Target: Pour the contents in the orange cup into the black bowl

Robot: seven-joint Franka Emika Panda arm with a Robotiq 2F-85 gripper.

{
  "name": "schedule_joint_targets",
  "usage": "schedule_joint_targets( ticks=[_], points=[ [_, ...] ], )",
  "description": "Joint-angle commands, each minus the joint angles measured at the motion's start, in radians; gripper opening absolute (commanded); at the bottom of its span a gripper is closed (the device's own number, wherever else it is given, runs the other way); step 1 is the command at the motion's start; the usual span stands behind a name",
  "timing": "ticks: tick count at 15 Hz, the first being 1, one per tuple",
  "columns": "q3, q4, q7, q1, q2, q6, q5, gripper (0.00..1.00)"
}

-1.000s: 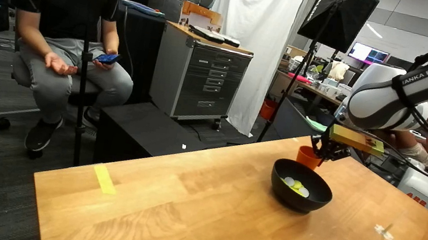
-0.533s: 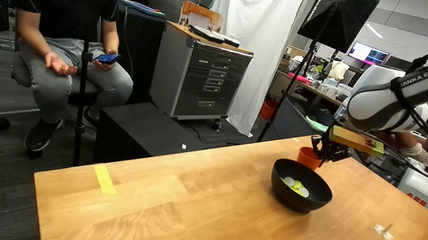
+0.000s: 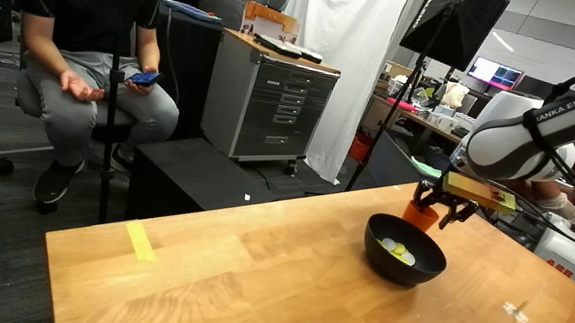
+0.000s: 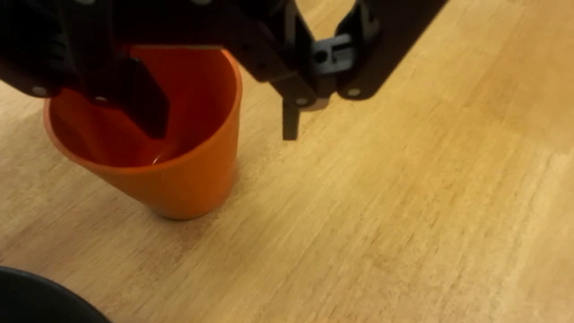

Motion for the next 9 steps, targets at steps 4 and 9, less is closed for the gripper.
schedule_joint_targets(
  ticks=[4,9],
  points=[
    [-0.024,-0.089,-0.03,0.015,-0.052,0.104,0.027,1.0],
    [-0.023,-0.231,-0.094,0.013,-0.139,0.209,0.02,1.0]
  ],
)
